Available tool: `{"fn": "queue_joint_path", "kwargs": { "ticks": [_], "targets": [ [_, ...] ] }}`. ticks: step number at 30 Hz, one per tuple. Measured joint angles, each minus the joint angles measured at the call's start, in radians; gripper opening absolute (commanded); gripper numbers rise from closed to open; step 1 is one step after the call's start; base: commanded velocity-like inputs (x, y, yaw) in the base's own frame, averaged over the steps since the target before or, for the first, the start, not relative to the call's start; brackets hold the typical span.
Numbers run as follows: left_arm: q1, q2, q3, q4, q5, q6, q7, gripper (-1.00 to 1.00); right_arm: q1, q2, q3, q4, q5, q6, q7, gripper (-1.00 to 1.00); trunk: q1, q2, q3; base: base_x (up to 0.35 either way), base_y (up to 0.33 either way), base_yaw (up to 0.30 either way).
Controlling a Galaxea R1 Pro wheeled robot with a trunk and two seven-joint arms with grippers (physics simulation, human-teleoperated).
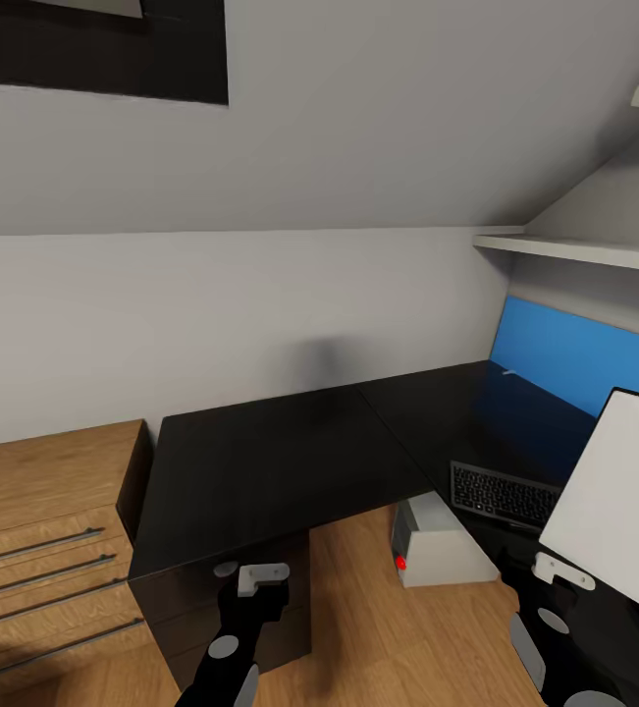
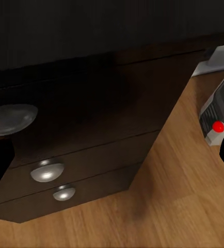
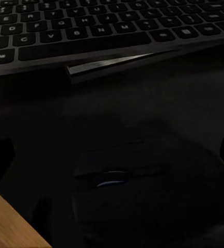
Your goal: In the bedroom, organize the workspace by keeping the computer under the desk, ensuring the monitor is on the desk, placing the keyboard on the desk next to the monitor, placing the mouse on the desk next to the keyboard, moving the folder from the swivel chair onto the desk next to the mouse, stacking the notebook on top of the folder with the pen on top of the notebook, and positioning the swivel chair next to the desk.
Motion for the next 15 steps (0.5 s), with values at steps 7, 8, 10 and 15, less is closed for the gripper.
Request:
{"fn": "queue_joint_path", "kwargs": {
  "ticks": [7,8,10,15],
  "targets": [
    [0.0,0.0,0.0,0.0,0.0,0.0,0.0,1.0,0.0,0.0,0.0,0.0,0.0,0.0,0.0,1.0,0.0,0.0,0.0,0.002,0.0,0.0],
    [0.0,0.0,0.0,0.0,0.0,0.0,0.0,1.0,0.0,-0.001,0.0,0.0,0.001,0.0,0.0,1.0,0.0,0.0,0.0,0.0,0.0,0.0],
    [0.0,0.0,0.0,0.0,0.0,0.0,0.0,1.0,0.0,-0.001,0.0,0.0,0.001,0.0,-0.001,1.0,0.0,0.0,0.0,0.0,0.0,0.0],
    [0.0,0.0,0.0,0.0,0.0,0.0,0.0,1.0,0.0,-0.003,0.0,0.0,0.001,0.001,-0.002,1.0,0.0,0.0,0.0,0.0,0.0,0.0]
  ]
}}
